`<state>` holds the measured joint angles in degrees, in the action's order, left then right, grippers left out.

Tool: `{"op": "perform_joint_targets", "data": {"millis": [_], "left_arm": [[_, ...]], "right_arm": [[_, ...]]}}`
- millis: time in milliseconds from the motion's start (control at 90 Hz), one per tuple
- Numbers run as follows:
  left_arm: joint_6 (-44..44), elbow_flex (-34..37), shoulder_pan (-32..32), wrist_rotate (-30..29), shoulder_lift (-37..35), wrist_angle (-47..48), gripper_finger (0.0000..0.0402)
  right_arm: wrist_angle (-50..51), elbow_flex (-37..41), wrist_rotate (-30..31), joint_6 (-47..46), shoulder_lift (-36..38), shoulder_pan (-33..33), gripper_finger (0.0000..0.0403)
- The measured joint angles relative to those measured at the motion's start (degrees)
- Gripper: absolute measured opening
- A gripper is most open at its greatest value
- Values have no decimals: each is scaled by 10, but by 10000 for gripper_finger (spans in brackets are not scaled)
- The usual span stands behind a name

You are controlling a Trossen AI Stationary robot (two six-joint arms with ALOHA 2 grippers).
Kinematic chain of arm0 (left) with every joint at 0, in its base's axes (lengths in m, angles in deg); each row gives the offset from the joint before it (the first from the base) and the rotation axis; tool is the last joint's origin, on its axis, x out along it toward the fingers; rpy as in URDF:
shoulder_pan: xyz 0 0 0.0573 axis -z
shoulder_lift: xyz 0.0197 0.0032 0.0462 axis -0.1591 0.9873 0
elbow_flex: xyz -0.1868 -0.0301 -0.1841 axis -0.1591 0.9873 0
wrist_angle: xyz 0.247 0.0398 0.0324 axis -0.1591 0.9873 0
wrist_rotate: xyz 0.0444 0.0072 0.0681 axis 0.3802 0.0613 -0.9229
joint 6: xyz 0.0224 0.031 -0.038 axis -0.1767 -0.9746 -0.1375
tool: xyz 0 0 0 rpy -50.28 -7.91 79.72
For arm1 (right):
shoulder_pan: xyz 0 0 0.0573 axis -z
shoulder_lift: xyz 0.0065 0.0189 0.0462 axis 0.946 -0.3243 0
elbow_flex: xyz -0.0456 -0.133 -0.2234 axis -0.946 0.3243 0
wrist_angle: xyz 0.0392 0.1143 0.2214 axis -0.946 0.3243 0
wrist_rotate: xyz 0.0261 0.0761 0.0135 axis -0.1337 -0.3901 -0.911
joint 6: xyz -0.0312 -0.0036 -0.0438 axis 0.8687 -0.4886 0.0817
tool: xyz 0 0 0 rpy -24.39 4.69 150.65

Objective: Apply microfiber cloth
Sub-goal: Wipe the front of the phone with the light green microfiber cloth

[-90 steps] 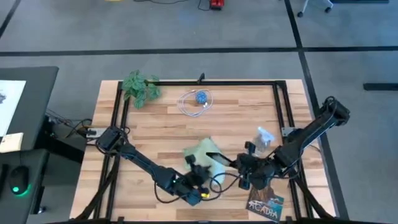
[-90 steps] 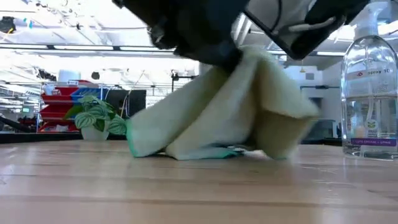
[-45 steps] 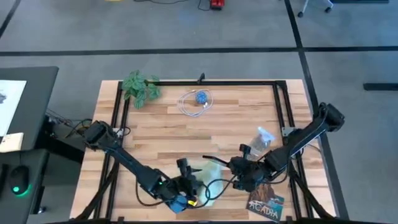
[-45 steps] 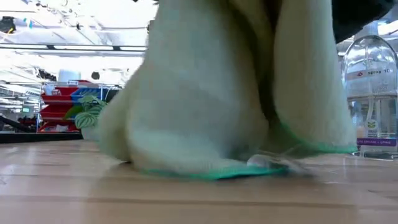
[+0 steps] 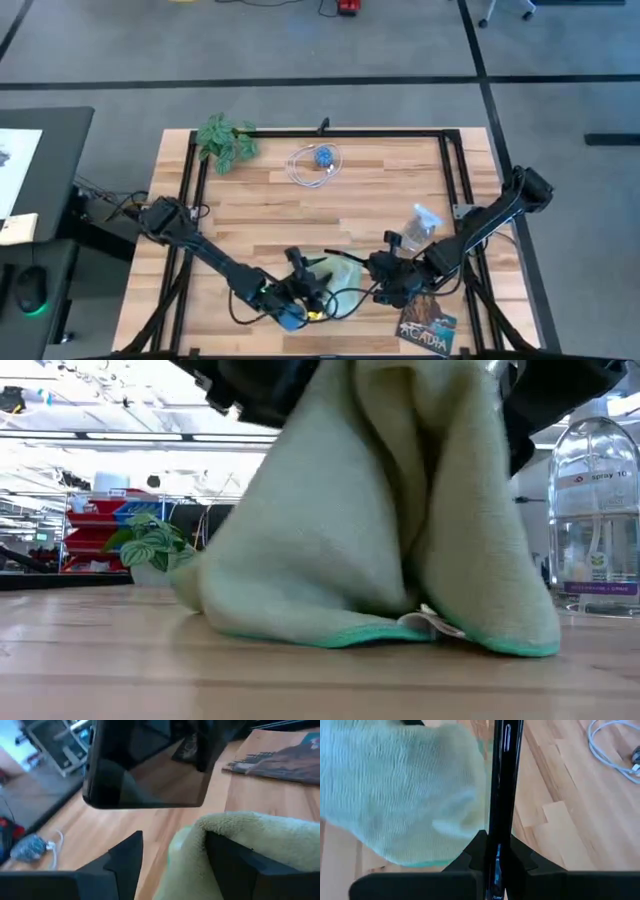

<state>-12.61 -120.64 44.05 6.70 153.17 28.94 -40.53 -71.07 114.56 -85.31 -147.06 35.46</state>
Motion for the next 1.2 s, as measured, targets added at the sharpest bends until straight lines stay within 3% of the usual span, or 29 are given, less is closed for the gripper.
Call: {"op": "perform_joint_targets", "data": {"millis": [100,200,356,467,567,667,867,1033,1200], "left_arm": [[-44,2,13,-27,-33,20,191],[-45,2,30,-17,-66,121,191],[110,2,52,7,-114,281,191],[141,2,65,76,-127,232,191],[99,2,66,167,-106,125,191],[48,2,50,216,-64,31,182],[88,2,2,277,15,70,132],[100,3,-34,273,47,132,96],[98,3,-51,221,1,181,87]], "right_arm": [[-1,0,0,0,0,0,18],[0,0,0,1,0,0,18],[-1,0,1,1,0,0,18],[-4,0,1,1,0,0,18],[-12,0,1,13,0,5,18],[-17,0,1,15,0,9,18],[-17,0,2,15,0,9,18],[-16,0,2,15,0,10,18],[-17,0,2,7,0,18,18]]}}
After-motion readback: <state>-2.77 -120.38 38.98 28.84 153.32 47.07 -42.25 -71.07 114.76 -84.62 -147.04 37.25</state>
